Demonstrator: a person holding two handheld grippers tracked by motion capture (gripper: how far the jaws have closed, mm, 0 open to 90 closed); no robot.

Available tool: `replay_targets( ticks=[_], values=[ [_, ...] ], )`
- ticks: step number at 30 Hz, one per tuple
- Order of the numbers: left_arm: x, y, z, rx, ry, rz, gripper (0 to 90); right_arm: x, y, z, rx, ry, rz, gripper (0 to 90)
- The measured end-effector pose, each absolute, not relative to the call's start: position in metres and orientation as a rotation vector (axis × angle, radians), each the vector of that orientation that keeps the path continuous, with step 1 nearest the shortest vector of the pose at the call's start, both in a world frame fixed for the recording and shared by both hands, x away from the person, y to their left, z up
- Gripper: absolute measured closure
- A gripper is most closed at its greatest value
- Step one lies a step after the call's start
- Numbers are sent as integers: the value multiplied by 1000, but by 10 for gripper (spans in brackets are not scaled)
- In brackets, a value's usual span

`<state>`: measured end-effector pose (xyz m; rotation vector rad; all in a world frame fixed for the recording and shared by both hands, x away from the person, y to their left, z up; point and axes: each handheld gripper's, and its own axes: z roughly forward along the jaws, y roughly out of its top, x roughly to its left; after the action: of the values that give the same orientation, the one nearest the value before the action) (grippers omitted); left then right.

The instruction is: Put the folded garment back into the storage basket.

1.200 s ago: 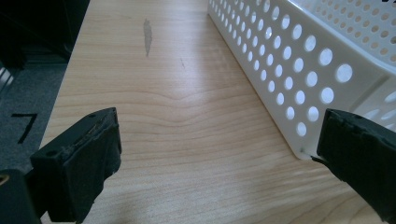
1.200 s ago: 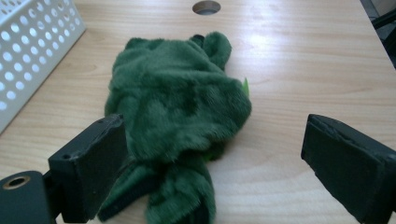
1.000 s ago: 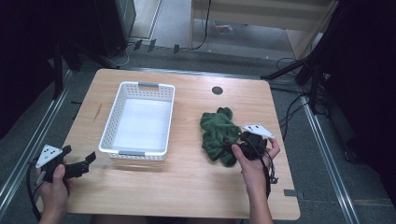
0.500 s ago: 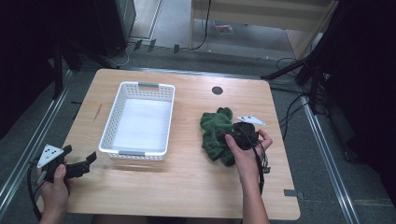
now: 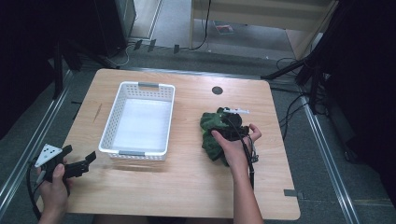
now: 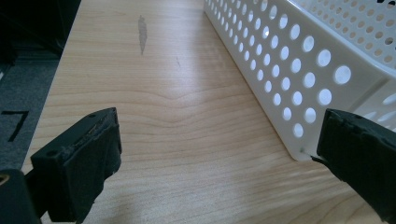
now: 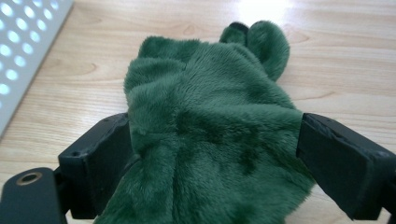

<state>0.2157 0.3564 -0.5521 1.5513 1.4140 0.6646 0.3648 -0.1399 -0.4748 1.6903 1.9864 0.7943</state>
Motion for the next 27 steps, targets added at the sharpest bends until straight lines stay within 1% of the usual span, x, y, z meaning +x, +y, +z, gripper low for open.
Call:
replay_targets(
  ticks=[4, 15, 21, 24, 27],
  values=[
    [216, 355, -552, 1572, 1412, 676, 8, 373, -138, -486, 1730, 2030, 739, 75],
    [217, 355, -552, 1571, 1415, 671, 8, 391, -133, -514, 1794, 2051, 622, 80],
    [217, 355, -552, 1568, 1418, 665, 8, 392, -130, -528, 1810, 2052, 608, 82],
    [217, 356, -552, 1564, 1420, 660, 8, 392, -129, -529, 1792, 2061, 597, 96],
    [217, 356, -552, 1561, 1420, 654, 8, 392, -129, -527, 1792, 2071, 598, 156]
  ],
)
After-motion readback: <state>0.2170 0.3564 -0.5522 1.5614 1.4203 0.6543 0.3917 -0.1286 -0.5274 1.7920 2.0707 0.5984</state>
